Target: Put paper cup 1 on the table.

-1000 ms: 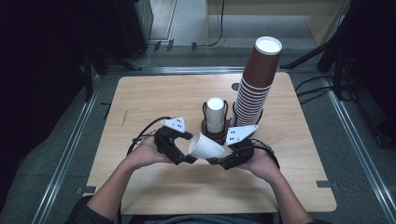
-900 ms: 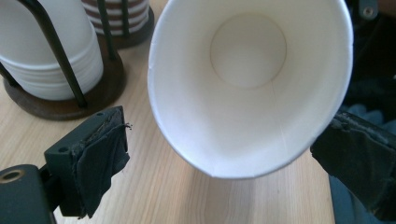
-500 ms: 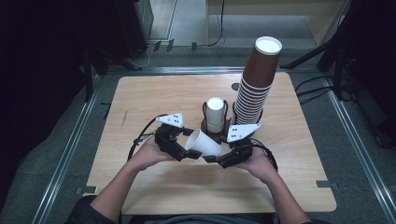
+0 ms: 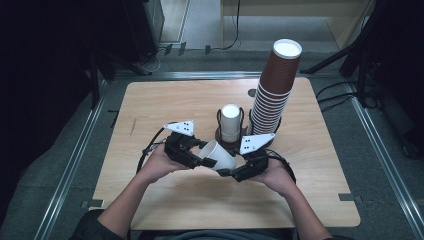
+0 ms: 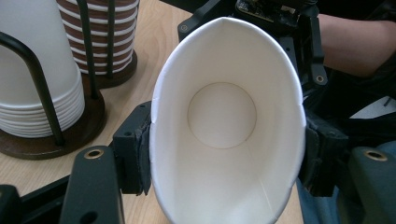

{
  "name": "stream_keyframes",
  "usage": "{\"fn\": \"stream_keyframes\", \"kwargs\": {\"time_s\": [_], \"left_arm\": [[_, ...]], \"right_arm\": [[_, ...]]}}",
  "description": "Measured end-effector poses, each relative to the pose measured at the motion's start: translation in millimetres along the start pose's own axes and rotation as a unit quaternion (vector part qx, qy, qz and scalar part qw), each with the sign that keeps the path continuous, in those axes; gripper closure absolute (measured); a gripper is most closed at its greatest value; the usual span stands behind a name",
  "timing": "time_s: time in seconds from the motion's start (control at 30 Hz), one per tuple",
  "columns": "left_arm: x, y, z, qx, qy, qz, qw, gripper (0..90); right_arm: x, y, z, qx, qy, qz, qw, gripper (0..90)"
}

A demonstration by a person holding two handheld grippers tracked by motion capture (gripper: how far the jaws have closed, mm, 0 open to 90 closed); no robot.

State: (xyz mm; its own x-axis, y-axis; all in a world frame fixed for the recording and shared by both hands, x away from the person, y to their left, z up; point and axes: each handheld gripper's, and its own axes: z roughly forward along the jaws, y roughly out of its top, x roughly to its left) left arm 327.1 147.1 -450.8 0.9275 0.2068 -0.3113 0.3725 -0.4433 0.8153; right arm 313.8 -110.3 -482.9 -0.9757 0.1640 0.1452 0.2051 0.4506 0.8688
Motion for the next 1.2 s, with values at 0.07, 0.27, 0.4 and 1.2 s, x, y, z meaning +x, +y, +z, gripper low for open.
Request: {"fn": "stream_keyframes", "kwargs": {"time_s": [0.07, 0.27, 0.4, 1.2], "left_arm": [[0.0, 0.2, -0.6, 0.000, -0.001, -0.001, 1.0000, 33.1], [-0.9, -0.5, 0.7, 0.033, 0.025, 0.011, 0.9991, 31.7], [-1.2, -1.0, 3.5, 0.064, 0.035, 0.019, 0.9971, 31.4], [-11.9, 2.2, 31.0, 0.188, 0.069, 0.071, 0.9772, 30.3]], "right_arm": [[0.3, 0.8, 0.2, 0.001, 0.002, 0.005, 1.0000, 34.3], [0.1, 2.3, 1.6, 0.021, -0.005, 0.018, 0.9996, 24.0], [-0.8, 0.8, 2.5, 0.034, -0.013, 0.017, 0.9992, 23.6], [4.9, -11.4, 34.8, 0.111, -0.010, -0.010, 0.9937, 28.0]]}}
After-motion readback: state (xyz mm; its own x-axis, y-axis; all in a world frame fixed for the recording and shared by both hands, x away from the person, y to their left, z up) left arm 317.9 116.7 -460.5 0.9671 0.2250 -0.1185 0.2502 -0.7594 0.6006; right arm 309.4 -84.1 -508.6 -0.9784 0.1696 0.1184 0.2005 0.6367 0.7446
